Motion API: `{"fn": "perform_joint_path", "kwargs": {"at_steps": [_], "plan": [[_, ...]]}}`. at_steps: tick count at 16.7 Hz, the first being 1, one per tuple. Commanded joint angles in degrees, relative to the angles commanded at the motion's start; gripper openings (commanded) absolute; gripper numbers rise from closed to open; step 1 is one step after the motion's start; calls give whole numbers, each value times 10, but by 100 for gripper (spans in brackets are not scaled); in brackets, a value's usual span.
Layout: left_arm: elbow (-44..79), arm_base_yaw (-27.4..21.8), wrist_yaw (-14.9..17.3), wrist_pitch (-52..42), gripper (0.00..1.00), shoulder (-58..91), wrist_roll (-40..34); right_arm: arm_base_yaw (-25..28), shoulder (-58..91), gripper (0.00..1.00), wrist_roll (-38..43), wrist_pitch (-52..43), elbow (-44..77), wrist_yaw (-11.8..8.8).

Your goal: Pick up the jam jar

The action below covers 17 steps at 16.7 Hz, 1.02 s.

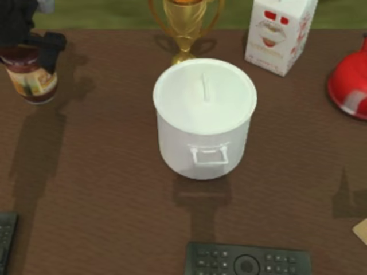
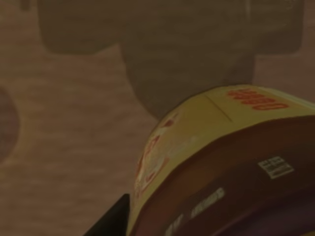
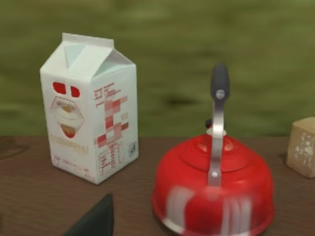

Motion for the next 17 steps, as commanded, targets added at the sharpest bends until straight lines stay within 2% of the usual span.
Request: {"fn": "perform_joint_path", "kwargs": {"at_steps": [5,11,14,17], "plan": [[-129,7,-1,-3,0,-130,0,0,0,100,0,0,0,0],[-139,3,-1,-2,0,-140,0,0,0,100,0,0,0,0],[-160,-20,-10,14,0,-145,-39,0,0,100,0,0,0,0],[-203,-65,-26,46,0,-155,-121,0,0,100,0,0,0,0]]}}
